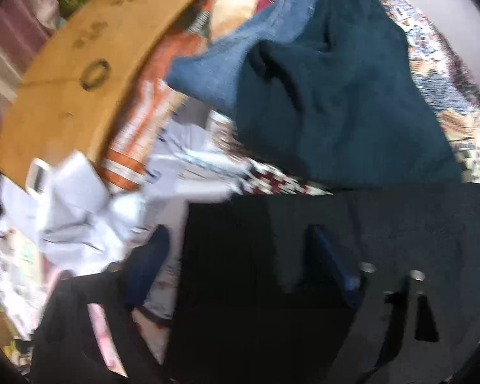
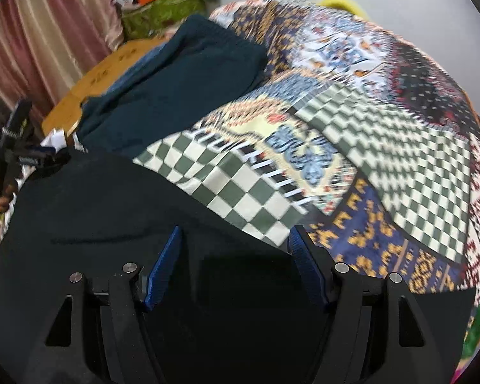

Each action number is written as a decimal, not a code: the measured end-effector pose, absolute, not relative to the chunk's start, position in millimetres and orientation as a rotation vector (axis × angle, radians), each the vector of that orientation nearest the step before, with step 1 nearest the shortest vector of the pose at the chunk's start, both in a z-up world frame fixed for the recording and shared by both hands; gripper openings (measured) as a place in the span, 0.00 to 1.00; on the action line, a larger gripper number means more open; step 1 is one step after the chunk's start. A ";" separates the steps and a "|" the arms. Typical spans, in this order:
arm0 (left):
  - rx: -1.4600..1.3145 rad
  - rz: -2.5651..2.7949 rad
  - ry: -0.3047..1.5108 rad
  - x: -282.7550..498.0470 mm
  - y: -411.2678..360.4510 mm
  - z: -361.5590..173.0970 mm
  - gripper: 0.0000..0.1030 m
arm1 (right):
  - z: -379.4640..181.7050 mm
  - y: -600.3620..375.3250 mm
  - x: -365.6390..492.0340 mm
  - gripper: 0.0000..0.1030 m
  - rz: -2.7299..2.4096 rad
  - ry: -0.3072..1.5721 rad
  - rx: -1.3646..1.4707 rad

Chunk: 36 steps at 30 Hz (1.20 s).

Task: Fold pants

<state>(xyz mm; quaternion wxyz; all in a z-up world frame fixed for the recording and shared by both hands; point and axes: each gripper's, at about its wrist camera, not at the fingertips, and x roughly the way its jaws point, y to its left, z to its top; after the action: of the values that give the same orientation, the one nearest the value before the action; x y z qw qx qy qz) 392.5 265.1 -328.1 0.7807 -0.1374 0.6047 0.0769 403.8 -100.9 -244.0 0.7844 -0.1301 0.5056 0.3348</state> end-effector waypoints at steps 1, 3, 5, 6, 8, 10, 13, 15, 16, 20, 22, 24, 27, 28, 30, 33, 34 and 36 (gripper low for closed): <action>-0.311 0.162 1.306 391.8 265.7 -328.9 0.72 | -247.8 -98.5 403.4 0.58 0.721 1.105 -0.287; -0.305 0.148 1.298 391.9 261.2 -327.5 0.64 | -247.3 -98.3 401.9 0.54 0.720 1.092 -0.276; -0.275 0.154 1.283 390.5 256.8 -323.6 0.52 | -245.8 -98.9 400.4 0.43 0.726 1.088 -0.269; -0.257 0.164 1.276 389.7 254.0 -320.8 0.42 | -245.8 -99.1 400.2 0.33 0.721 1.087 -0.264; -0.231 0.168 1.270 388.5 248.0 -315.6 0.33 | -247.6 -100.7 400.3 0.22 0.728 1.098 -0.249; -0.216 0.166 1.264 387.8 245.7 -312.5 0.21 | -248.6 -99.2 397.7 0.10 0.735 1.105 -0.251; -0.186 0.177 1.246 385.1 242.4 -305.8 0.15 | -247.2 -96.0 390.0 0.06 0.730 1.091 -0.281; -0.165 0.195 1.219 380.9 240.5 -296.1 0.14 | -244.1 -95.2 387.8 0.05 0.713 1.074 -0.301; -0.152 0.204 1.198 379.7 240.0 -288.8 0.13 | -241.1 -95.2 386.0 0.05 0.703 1.058 -0.313; -0.119 0.217 1.081 372.9 238.8 -244.0 0.13 | -216.4 -101.6 382.9 0.05 0.658 0.963 -0.324; -0.114 0.210 1.026 371.0 236.6 -218.4 0.13 | -199.7 -105.0 382.4 0.05 0.634 0.912 -0.322; -0.091 0.213 0.978 368.0 232.1 -198.6 0.13 | -178.7 -108.5 379.3 0.05 0.614 0.857 -0.314; -0.077 0.204 0.932 361.7 227.5 -176.6 0.12 | -158.5 -114.1 371.7 0.05 0.612 0.827 -0.302; -0.078 0.195 0.924 357.2 226.2 -172.2 0.12 | -156.1 -115.0 367.3 0.05 0.611 0.824 -0.300; -0.077 0.184 0.918 346.0 224.4 -168.8 0.12 | -149.6 -117.8 355.0 0.05 0.615 0.819 -0.296; -0.072 0.165 0.911 327.6 219.3 -167.9 0.12 | -145.2 -125.6 333.5 0.05 0.618 0.811 -0.306; -0.072 0.161 0.909 322.3 215.6 -167.3 0.12 | -145.0 -127.8 323.9 0.05 0.620 0.810 -0.307; -0.064 0.158 0.899 305.2 209.9 -166.3 0.12 | -143.8 -132.4 307.8 0.05 0.626 0.811 -0.300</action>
<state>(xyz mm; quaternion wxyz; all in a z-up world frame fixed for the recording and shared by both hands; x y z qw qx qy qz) 305.2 209.9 -166.3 0.8973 -0.0311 0.4338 0.0762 307.8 -132.4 -143.8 0.8610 -0.1431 0.3863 0.2983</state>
